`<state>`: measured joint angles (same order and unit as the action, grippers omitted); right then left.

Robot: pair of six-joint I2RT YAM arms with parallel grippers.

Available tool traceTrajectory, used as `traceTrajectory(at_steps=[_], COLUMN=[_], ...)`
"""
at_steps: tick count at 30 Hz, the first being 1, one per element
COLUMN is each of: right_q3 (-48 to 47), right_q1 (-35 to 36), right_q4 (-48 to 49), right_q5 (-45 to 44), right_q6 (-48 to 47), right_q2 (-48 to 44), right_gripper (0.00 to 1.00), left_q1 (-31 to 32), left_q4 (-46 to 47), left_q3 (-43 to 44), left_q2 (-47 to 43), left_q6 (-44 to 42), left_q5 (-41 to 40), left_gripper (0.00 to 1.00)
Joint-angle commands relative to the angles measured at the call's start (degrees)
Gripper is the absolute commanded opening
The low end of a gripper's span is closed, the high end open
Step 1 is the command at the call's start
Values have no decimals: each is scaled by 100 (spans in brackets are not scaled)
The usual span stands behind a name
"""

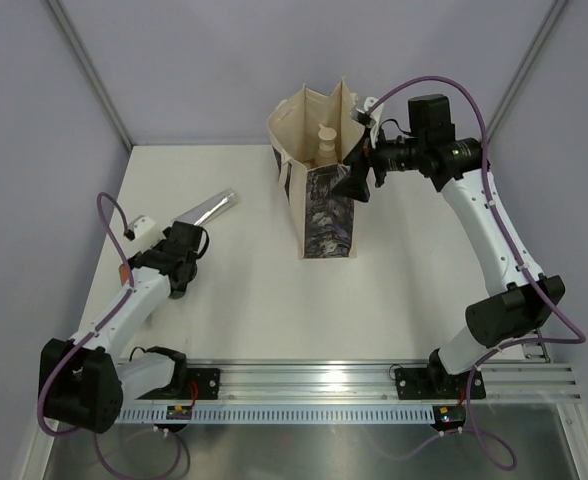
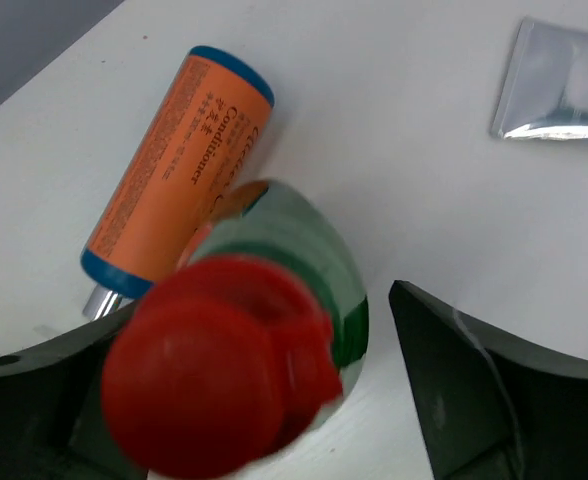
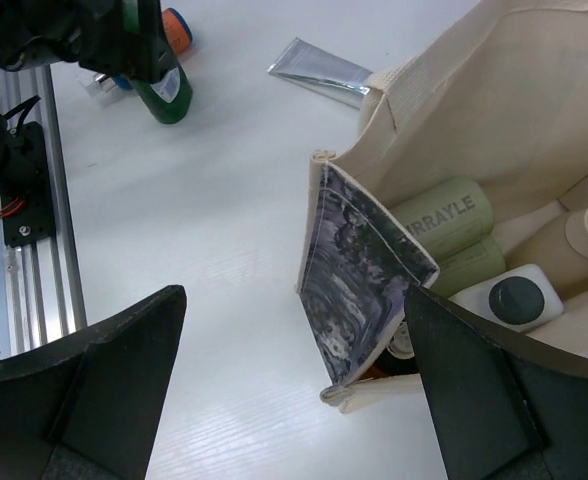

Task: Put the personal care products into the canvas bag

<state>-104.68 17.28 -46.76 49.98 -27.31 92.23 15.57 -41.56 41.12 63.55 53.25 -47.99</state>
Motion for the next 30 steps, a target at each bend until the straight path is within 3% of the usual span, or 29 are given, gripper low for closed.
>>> traceTrajectory(at_steps=[1, 9, 10, 12, 14, 17, 21, 25, 30], right_q3=[193, 230, 186, -7, -157, -403, -352, -61, 141], right_q1=[-110, -172, -172, -146, -76, 363, 1144, 1759, 2086], right_q4=[97, -139, -419, -858, -1693, -2739, -3094, -2190, -925], right_q5=[302, 565, 870, 1267, 1699, 1630, 1270, 699, 407], right_q6=[-135, -379, -702, -1160, -2056, -3287, -4088, -3390, -2104], right_q2=[-486, -609, -609, -548, -478, -311, -152, -91, 190], right_gripper=[99, 100, 99, 99, 99, 99, 99, 100, 99], left_q1=[-326, -353, -353, -353, -353, -353, -353, -353, -353], left_q4=[1272, 2116, 2343, 2652, 3002, 3417, 3664, 3970, 4770], left_q3=[176, 36, 10, -95, -131, -201, -306, -385, -518], left_q2=[219, 18, -79, -439, -685, -1081, -1266, -1126, -1125], left_q6=[-535, -1519, -1642, -2107, -2562, -3135, -3628, -3963, -3533], left_q5=[183, 772, 1104, 1632, 2598, 4136, 5929, 8236, 10077], left_gripper=[80, 30, 20, 13, 9, 5, 2, 2, 3])
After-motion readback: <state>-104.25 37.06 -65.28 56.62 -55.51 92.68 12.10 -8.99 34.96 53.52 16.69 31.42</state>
